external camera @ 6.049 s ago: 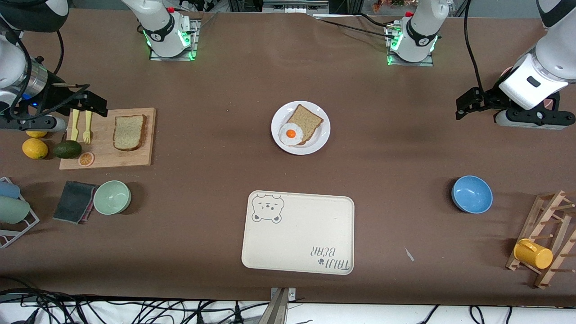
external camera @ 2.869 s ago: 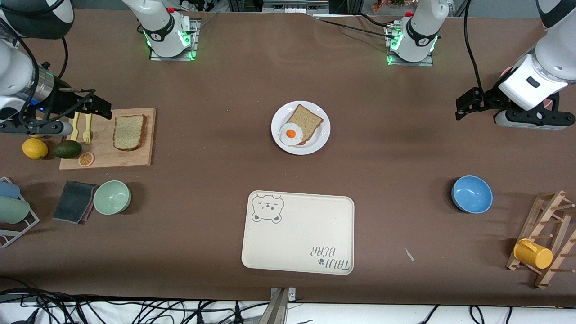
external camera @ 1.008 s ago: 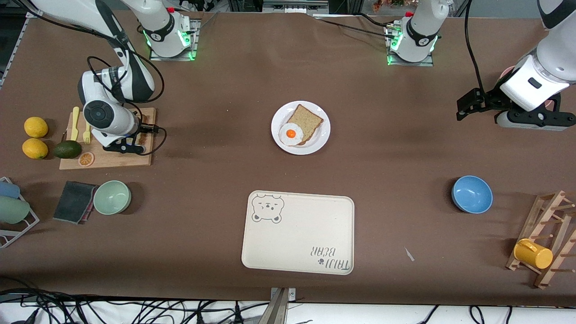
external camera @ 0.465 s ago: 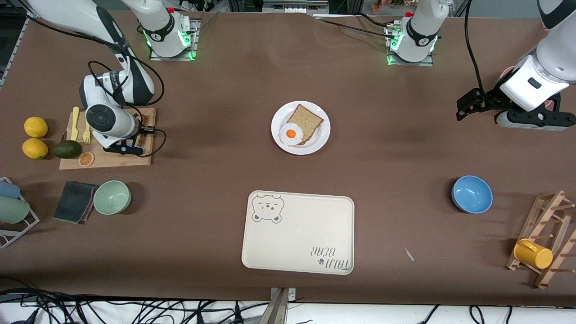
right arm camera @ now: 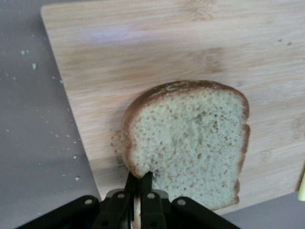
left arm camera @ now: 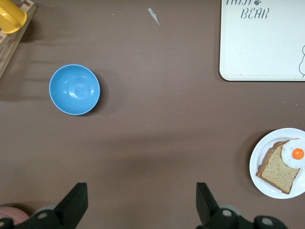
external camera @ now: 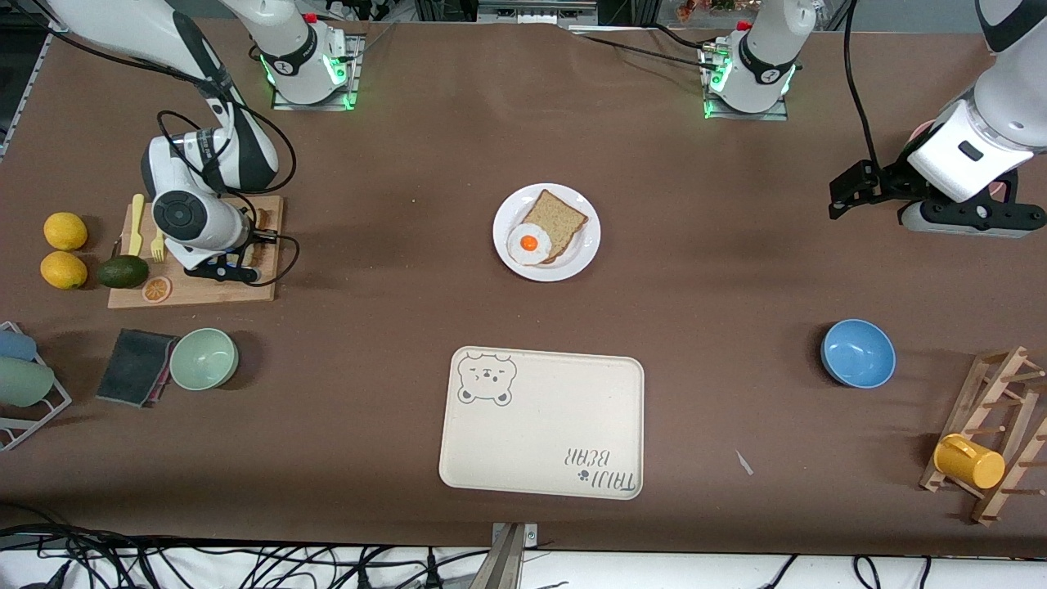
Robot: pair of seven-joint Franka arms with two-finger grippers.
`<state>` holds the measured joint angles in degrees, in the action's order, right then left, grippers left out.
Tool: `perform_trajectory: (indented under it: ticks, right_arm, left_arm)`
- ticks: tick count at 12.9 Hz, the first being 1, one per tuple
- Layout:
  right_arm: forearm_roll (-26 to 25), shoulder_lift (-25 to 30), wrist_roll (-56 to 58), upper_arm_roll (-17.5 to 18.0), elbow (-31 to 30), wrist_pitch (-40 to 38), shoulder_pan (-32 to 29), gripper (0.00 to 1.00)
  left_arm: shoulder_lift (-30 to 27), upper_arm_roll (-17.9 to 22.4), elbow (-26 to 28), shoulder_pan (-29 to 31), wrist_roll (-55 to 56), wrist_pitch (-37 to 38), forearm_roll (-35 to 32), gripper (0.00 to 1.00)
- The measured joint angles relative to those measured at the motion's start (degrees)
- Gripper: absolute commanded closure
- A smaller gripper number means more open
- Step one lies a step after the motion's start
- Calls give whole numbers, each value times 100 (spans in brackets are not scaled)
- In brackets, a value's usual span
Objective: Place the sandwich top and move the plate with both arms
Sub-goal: 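Carry the bread slice with the right gripper over the white plate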
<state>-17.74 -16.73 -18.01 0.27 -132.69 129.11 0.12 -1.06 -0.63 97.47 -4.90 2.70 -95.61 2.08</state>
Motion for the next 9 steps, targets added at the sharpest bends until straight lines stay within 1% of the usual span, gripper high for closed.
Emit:
perform_trajectory:
  ticks: [2, 4, 6, 9]
  right_arm:
    - [0, 3, 0, 91, 421, -750, 5, 100]
    - [6, 16, -11, 339, 994, -1605, 12, 100]
    - [36, 27, -52, 690, 1590, -2382, 26, 100]
    - [291, 22, -370, 1411, 2518, -3278, 132, 100]
  left_arm:
    - [0, 0, 0, 0, 0, 0, 0, 0]
    - [0, 0, 0, 0, 0, 0, 0, 0]
    - [1, 0, 0, 0, 0, 0, 0, 0]
    - [2, 0, 0, 1, 0, 0, 0, 0]
